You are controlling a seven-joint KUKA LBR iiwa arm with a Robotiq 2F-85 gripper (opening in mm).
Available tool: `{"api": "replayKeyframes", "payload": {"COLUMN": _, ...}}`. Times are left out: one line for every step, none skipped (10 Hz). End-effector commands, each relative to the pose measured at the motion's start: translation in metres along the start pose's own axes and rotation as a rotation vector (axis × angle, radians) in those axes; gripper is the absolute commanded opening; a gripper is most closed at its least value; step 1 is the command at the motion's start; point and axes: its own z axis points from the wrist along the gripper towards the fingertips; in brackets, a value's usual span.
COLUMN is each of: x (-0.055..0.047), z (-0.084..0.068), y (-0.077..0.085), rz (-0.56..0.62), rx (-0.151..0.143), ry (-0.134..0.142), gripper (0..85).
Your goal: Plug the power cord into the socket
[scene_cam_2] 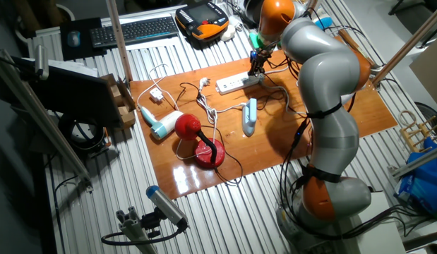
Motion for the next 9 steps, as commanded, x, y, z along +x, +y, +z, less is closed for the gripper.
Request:
{"api": "replayKeyframes", "payload": {"x": 0.000, "z": 0.003, "y": 0.000, "rz": 0.002, "rx": -0.006, "ry": 0.002, "gripper": 0.0}}
{"api": "replayKeyframes", "payload": {"x": 0.001, "z": 0.006, "y": -0.001, "rz": 0.008, "rx": -0.011, "ry": 0.004, "gripper": 0.0}}
{"api": "replayKeyframes", "payload": {"x": 0.001, "z": 0.008, "y": 0.000, "rz": 0.008, "rx": -0.012, "ry": 0.009, "gripper": 0.0}}
{"api": "replayKeyframes", "payload": {"x": 0.001, "z": 0.009, "y": 0.000, "rz": 0.002, "rx": -0.012, "ry": 0.012, "gripper": 0.0}}
{"api": "replayKeyframes", "payload": {"x": 0.001, "z": 0.010, "y": 0.001, "rz": -0.009, "rx": -0.012, "ry": 0.013, "gripper": 0.0}}
{"api": "replayKeyframes", "payload": {"x": 0.002, "z": 0.010, "y": 0.001, "rz": -0.020, "rx": -0.012, "ry": 0.015, "gripper": 0.0}}
{"api": "replayKeyframes", "payload": {"x": 0.002, "z": 0.011, "y": 0.002, "rz": -0.038, "rx": -0.007, "ry": 0.016, "gripper": 0.0}}
{"api": "replayKeyframes", "payload": {"x": 0.003, "z": 0.011, "y": 0.003, "rz": -0.053, "rx": -0.004, "ry": 0.016, "gripper": 0.0}}
{"api": "replayKeyframes", "payload": {"x": 0.003, "z": 0.013, "y": 0.004, "rz": -0.063, "rx": -0.003, "ry": 0.013, "gripper": 0.0}}
